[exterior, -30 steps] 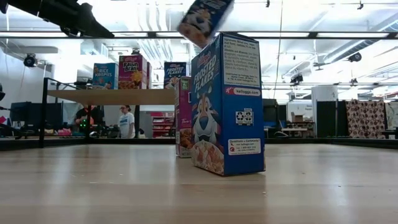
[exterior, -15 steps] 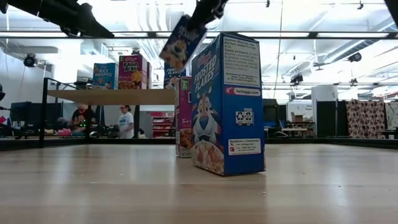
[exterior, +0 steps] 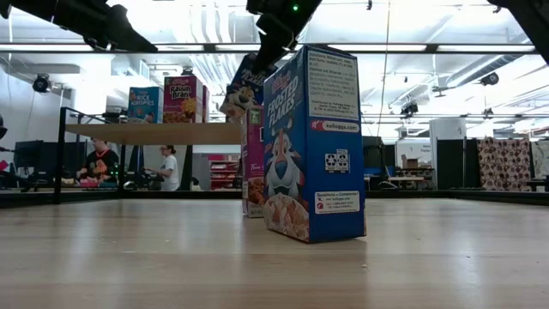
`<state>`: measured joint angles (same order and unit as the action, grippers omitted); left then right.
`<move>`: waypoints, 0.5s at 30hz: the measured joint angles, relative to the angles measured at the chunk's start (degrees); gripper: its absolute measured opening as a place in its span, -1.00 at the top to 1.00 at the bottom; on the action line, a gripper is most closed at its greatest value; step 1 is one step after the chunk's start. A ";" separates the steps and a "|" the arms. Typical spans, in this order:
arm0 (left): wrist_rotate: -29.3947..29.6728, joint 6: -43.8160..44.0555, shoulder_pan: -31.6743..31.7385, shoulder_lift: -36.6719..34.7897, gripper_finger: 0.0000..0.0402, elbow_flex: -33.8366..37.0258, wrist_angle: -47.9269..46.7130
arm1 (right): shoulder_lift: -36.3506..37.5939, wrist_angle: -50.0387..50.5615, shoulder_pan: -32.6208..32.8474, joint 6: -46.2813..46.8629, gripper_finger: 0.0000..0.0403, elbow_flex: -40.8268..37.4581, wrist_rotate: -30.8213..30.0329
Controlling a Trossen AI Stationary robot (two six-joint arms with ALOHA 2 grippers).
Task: Stack cereal on shelf
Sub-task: Put the top blue cereal box on the shelf
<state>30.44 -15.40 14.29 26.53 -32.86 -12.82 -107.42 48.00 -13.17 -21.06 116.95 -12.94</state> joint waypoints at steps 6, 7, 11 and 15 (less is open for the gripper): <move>0.00 0.00 0.00 0.00 1.00 0.00 0.00 | -0.30 -0.21 -0.22 -0.26 0.35 0.00 0.03; 0.00 0.00 0.01 0.01 1.00 0.00 0.00 | -0.34 -0.15 -0.26 -0.24 0.35 0.00 0.07; 0.00 0.00 0.01 0.01 1.00 0.00 0.00 | -0.39 -0.18 -0.39 -1.67 0.35 0.00 2.29; 0.00 0.00 0.01 -0.01 1.00 0.00 0.00 | -0.39 -0.19 -0.39 -4.28 0.37 0.00 2.84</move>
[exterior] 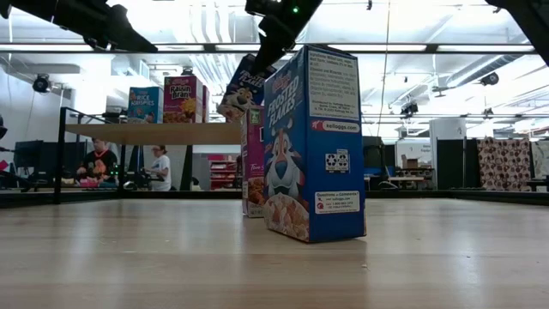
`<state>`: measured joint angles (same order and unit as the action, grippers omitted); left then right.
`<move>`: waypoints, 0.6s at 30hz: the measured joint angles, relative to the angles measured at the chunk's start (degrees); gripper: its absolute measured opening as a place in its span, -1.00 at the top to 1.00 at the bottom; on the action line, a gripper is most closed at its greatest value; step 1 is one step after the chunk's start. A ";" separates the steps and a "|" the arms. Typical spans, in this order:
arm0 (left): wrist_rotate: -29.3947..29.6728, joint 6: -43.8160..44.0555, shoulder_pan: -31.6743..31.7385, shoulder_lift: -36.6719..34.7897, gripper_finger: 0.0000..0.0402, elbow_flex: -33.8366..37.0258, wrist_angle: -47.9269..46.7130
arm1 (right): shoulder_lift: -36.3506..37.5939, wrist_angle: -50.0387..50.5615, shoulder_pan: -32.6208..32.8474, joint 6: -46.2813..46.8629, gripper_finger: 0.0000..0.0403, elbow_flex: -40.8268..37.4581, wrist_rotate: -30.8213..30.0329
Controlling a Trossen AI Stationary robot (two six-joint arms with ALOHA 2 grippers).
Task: Stack cereal on shelf
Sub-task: Put the top blue cereal box on the shelf
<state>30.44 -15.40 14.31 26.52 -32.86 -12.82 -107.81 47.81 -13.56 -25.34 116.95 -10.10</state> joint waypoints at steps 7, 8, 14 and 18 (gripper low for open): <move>0.00 -0.02 -0.02 0.00 1.00 0.00 0.00 | -0.02 -0.19 -0.11 3.40 0.33 0.00 0.01; 0.02 -0.02 0.00 0.01 1.00 0.00 0.00 | -0.02 -0.19 -0.11 3.65 0.29 0.00 0.01; 0.00 -0.02 0.00 0.01 1.00 0.00 0.00 | -0.05 -0.47 -0.09 3.79 0.06 0.00 0.01; 0.02 -0.02 -0.01 0.02 1.00 0.00 0.00 | -0.11 -1.56 -0.11 3.76 0.00 -0.02 0.01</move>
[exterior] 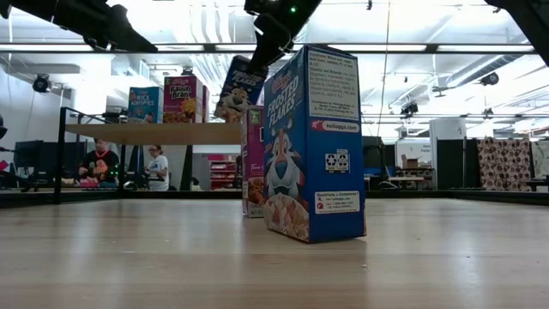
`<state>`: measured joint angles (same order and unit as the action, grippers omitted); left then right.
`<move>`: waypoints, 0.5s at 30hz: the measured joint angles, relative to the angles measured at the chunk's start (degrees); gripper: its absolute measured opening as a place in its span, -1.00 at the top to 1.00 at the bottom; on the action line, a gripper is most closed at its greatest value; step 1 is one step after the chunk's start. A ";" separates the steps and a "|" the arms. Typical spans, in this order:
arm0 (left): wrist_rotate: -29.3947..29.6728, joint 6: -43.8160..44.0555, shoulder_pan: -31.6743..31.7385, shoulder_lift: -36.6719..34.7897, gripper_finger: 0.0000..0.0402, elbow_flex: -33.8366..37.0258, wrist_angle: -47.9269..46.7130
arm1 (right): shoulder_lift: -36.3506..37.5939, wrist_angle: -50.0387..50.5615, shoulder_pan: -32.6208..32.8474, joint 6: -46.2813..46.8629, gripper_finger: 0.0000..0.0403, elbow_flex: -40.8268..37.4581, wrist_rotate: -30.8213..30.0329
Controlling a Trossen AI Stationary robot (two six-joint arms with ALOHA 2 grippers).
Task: Stack cereal on shelf
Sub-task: Put the top blue cereal box on the shelf
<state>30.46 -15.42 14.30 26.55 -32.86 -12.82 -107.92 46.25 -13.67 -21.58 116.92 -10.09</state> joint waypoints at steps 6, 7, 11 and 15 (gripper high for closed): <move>0.00 0.00 0.01 0.00 1.00 0.00 0.00 | 0.00 -2.53 -0.04 -0.35 -0.01 0.00 -0.07; -0.02 0.00 0.01 -0.01 1.00 0.00 0.00 | 0.00 -2.58 -0.04 -0.39 -0.01 0.00 -0.15; -0.02 0.00 0.01 0.00 1.00 0.00 0.00 | 0.00 -2.90 -0.04 -0.44 -0.01 0.00 -0.45; 0.00 0.00 0.01 -0.02 1.00 0.00 0.00 | 0.00 -4.06 -0.15 0.00 -0.01 -0.04 -0.67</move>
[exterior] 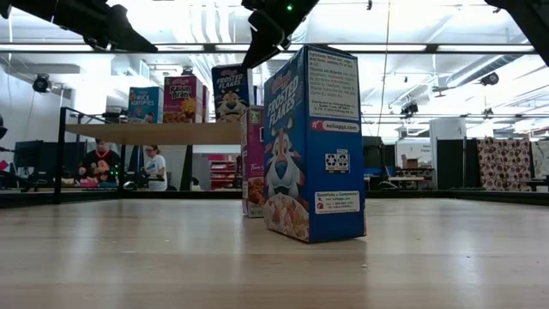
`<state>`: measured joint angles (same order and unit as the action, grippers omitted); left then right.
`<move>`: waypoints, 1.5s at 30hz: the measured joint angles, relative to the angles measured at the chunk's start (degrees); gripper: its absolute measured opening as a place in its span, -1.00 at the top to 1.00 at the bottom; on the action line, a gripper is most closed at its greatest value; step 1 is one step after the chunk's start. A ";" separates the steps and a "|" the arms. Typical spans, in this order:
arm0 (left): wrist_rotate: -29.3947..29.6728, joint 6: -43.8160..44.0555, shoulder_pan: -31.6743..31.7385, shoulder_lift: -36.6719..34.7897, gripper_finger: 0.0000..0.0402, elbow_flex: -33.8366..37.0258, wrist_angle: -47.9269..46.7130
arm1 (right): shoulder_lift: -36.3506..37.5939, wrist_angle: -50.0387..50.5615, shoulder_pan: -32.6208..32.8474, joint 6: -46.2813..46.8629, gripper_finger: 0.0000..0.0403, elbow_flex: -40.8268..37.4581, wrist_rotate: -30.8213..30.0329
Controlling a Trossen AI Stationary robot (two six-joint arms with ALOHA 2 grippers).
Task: Stack cereal on shelf
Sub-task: Put the top blue cereal box on the shelf
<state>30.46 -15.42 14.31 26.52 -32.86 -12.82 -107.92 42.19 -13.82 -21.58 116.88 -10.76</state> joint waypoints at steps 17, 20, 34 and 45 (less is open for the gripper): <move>-0.02 -0.02 -0.02 0.00 1.00 0.00 0.00 | 0.76 -0.37 -0.42 -0.14 -0.01 1.08 -1.40; -0.01 -0.15 0.00 0.02 1.00 0.00 -0.01 | 0.92 -0.09 0.08 0.56 -0.01 2.62 -1.47; -0.01 -0.17 0.00 0.02 1.00 0.00 0.00 | 1.27 2.11 6.19 2.05 0.46 3.13 -1.27; -0.01 -0.17 -0.01 0.00 1.00 0.00 0.04 | 1.16 -4.74 6.13 3.75 0.94 -7.48 -1.36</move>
<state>30.45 -15.59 14.30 26.52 -32.86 -12.78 -106.76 37.45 -7.70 -17.83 109.40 -12.12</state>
